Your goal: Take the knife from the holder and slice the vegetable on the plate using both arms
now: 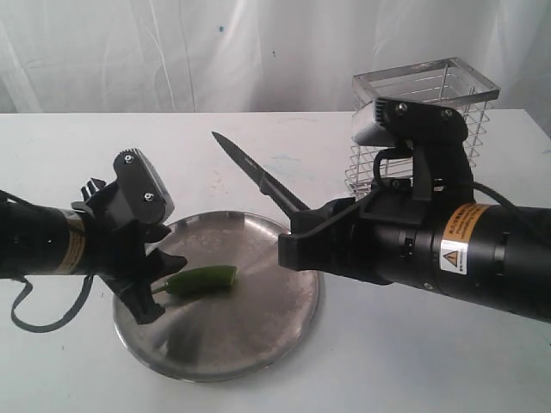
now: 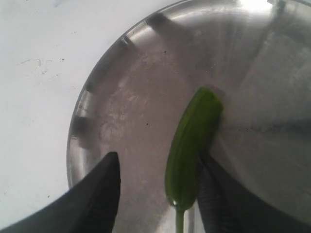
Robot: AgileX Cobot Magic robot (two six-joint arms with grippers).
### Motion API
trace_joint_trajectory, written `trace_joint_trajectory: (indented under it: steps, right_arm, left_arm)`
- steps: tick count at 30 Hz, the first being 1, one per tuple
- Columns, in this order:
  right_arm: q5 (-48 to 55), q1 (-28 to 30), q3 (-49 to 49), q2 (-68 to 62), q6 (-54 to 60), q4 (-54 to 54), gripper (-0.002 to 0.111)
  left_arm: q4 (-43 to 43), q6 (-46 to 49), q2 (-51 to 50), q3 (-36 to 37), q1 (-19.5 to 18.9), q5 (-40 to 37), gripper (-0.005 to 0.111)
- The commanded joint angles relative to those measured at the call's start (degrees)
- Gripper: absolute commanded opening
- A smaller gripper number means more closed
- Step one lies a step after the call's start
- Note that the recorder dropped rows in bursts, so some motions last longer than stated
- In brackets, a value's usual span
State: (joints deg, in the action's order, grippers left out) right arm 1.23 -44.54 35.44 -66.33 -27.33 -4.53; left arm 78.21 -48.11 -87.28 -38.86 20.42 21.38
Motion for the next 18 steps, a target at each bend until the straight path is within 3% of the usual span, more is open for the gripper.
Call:
trace_joint_trajectory:
  steps: [1, 14, 18]
  right_arm:
    - [-1.5, 0.6, -0.2, 0.5, 0.1, 0.1, 0.0]
    - [-2.6, 0.6, -0.2, 0.5, 0.1, 0.1, 0.0]
    - [-2.6, 0.6, -0.2, 0.5, 0.1, 0.1, 0.0]
  left_arm:
    - [0.7, 0.3, -4.6, -3.3, 0.3, -0.2, 0.052]
    - [1.7, 1.9, -16.2, -7.9, 0.3, -0.3, 0.052]
    - [1.7, -0.5, -18.0, -7.9, 0.3, -2.3, 0.041]
